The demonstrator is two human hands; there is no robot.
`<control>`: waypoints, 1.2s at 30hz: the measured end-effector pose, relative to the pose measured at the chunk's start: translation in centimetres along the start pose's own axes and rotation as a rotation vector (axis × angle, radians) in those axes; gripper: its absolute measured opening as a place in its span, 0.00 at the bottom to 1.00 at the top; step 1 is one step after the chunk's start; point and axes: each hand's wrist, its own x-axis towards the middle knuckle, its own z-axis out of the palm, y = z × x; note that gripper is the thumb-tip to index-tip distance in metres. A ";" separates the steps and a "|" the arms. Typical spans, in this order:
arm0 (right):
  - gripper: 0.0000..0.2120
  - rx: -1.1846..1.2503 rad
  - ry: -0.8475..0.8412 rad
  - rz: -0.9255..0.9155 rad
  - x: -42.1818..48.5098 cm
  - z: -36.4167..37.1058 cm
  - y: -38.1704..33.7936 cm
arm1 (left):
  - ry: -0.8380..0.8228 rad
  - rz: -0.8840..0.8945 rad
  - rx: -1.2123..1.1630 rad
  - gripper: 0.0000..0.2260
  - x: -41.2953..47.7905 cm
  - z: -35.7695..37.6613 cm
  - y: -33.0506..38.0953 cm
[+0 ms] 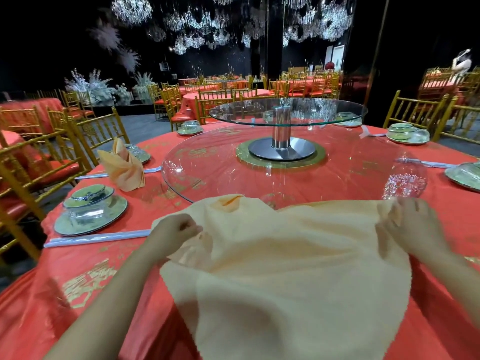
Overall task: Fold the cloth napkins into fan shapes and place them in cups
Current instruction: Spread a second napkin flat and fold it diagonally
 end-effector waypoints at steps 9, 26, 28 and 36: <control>0.21 -0.143 -0.212 -0.548 -0.5 4.9 -13.6 | -0.033 -0.123 -0.169 0.32 5.5 3.0 2.7; 0.19 0.088 0.210 -0.367 1.9 2.4 -10.9 | 0.422 0.158 0.207 0.30 5.7 3.9 3.2; 0.14 0.022 0.146 -0.473 1.3 3.9 -11.1 | 0.257 0.205 0.287 0.28 5.6 5.4 2.9; 0.21 0.064 -0.098 -0.319 4.8 5.9 -12.8 | 0.222 0.065 0.254 0.22 6.3 5.1 3.6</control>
